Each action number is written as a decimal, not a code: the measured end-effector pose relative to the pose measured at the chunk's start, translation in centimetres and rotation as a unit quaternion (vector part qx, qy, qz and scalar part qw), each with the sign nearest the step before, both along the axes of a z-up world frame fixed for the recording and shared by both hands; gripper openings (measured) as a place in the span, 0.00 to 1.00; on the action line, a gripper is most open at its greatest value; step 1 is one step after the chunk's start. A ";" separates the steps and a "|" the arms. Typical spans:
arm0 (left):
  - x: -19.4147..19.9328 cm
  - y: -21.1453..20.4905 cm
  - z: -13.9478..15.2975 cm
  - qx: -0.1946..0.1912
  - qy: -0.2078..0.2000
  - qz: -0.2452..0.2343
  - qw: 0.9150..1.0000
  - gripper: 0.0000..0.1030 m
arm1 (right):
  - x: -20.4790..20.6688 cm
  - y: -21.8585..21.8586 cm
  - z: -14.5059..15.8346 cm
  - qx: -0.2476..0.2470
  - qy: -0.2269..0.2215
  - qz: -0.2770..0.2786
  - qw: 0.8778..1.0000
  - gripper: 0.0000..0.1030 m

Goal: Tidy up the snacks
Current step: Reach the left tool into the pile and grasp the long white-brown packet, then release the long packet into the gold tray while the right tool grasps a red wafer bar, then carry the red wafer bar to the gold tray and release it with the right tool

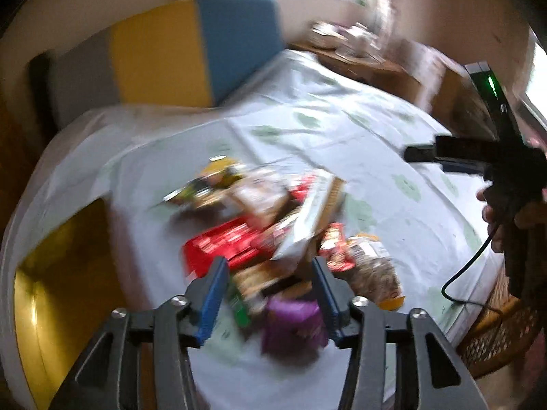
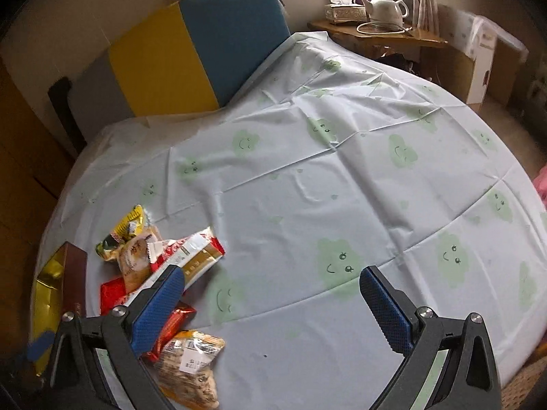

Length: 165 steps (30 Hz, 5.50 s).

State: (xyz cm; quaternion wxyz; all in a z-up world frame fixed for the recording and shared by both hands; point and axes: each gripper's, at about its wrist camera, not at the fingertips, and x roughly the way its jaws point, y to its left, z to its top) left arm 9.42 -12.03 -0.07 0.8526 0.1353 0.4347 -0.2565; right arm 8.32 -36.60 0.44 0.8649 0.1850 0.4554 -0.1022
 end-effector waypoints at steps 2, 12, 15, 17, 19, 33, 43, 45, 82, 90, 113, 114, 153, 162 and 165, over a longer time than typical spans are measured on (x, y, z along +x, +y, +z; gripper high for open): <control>1.0 -2.1 -0.5 0.018 0.008 -0.030 0.999 0.47 | -0.1 0.2 -0.1 0.010 0.003 0.006 1.000 1.00; 4.7 -9.3 -5.7 0.118 0.040 -0.104 0.987 0.48 | -0.3 -1.7 0.0 0.059 -0.009 -0.022 0.998 1.00; 5.9 -9.9 -6.5 0.113 0.045 -0.102 0.987 0.45 | -0.1 -1.7 -0.1 0.067 -0.007 -0.022 0.998 1.00; 6.0 -9.4 -6.0 0.092 0.036 -0.096 0.991 0.26 | 0.0 -1.9 -0.1 0.068 -0.008 -0.023 0.997 1.00; 5.8 -8.6 -5.4 0.063 0.028 -0.088 0.994 0.24 | -0.1 -2.0 0.0 0.067 -0.011 -0.025 0.997 1.00; 2.1 2.2 -0.5 -0.094 0.001 0.054 0.994 0.23 | 1.0 0.4 -1.9 0.065 0.040 0.039 0.996 0.76; -0.1 12.6 0.2 -0.141 -0.015 0.184 0.973 0.23 | 2.3 3.4 -3.3 0.104 0.077 0.090 0.988 0.65; -0.3 15.2 0.3 -0.150 -0.018 0.223 0.963 0.23 | 3.3 3.4 -3.9 0.153 0.084 0.075 0.982 0.65; -0.4 21.0 -4.0 -0.113 0.036 0.333 0.936 0.36 | 9.6 7.2 -4.8 0.022 0.067 0.079 0.994 0.31; -2.2 21.3 -3.0 -0.107 0.018 0.335 0.936 0.36 | 6.7 10.0 -0.3 0.002 0.000 0.139 0.990 0.31; -6.0 25.1 -1.8 -0.100 -0.016 0.380 0.919 0.36 | -0.6 31.2 1.8 0.041 -0.028 0.391 0.919 0.32; -6.1 25.5 -1.9 -0.101 -0.016 0.386 0.917 0.36 | -0.6 31.8 1.5 0.041 -0.024 0.399 0.916 0.32; -6.8 22.8 -1.9 -0.075 -0.024 0.344 0.936 0.36 | -3.5 19.7 1.3 -0.042 -0.031 0.258 0.965 0.59; -6.4 20.0 -1.4 -0.056 -0.028 0.307 0.949 0.36 | -2.3 11.0 2.3 -0.100 -0.032 0.185 0.977 0.66; -6.3 18.6 -1.3 -0.046 -0.029 0.291 0.955 0.36 | -1.7 7.4 1.6 -0.103 -0.024 0.138 0.985 0.66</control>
